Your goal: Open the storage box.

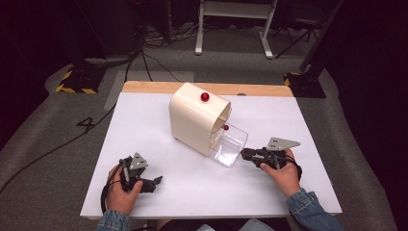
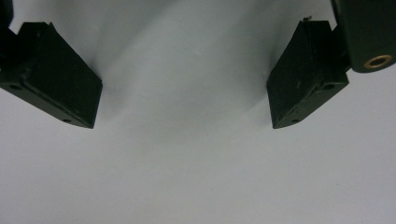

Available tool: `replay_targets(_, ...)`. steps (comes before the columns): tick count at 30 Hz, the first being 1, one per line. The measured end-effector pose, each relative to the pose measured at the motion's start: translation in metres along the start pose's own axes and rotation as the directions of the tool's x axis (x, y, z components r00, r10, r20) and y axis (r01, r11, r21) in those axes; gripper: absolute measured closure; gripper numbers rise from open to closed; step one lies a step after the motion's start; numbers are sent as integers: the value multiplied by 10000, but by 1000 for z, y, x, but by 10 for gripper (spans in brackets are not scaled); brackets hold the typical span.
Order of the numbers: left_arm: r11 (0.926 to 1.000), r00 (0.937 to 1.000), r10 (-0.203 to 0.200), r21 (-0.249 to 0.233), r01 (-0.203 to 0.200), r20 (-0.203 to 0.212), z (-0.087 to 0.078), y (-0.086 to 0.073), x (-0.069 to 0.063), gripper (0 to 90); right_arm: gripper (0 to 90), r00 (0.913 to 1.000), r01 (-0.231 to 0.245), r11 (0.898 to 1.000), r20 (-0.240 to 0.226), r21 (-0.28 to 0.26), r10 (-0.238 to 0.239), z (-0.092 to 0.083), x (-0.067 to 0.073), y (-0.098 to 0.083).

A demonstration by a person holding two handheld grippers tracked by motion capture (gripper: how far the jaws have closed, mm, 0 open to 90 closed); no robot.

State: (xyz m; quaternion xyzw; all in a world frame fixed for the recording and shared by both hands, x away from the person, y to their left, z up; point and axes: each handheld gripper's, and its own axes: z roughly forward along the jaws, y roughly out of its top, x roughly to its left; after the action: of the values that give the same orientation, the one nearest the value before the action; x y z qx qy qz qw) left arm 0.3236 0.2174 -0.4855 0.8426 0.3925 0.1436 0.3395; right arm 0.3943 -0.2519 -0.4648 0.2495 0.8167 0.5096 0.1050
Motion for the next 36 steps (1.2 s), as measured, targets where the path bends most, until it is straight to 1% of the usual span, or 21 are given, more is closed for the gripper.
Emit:
replay_targets(12, 10000, 10000, -8, -18, 8, -3, 0, -1, -1, 107, 750, 9996, -240, 9997, 181, 99, 239, -10, -2, -11)
replay_targets(17, 10000, 10000, -8, -34, 8, -8, 0, -1, -1, 107, 697, 9989, -346, 9993, 317, 161, 341, -13, -2, -13)
replay_targets(21, 10000, 10000, -17, -41, 17, 6, 0, -1, -1, 107, 674, 9990, -289, 9996, 349, 65, 287, -19, -2, -11)
replay_targets(26, 10000, 10000, -14, -24, 14, 13, 0, -1, -1, 107, 662, 9987, -208, 9997, 469, -150, 215, -28, -1, -2)
replay_targets(29, 10000, 10000, -10, -39, 10, -9, 0, -1, -1, 107, 657, 9987, -86, 9997, 504, -237, 97, -32, 0, 7)
replay_targets(36, 10000, 10000, -8, -40, 8, -33, 0, -1, -1, 108, 641, 9985, 337, 9978, 443, -568, -312, -37, 3, 40)
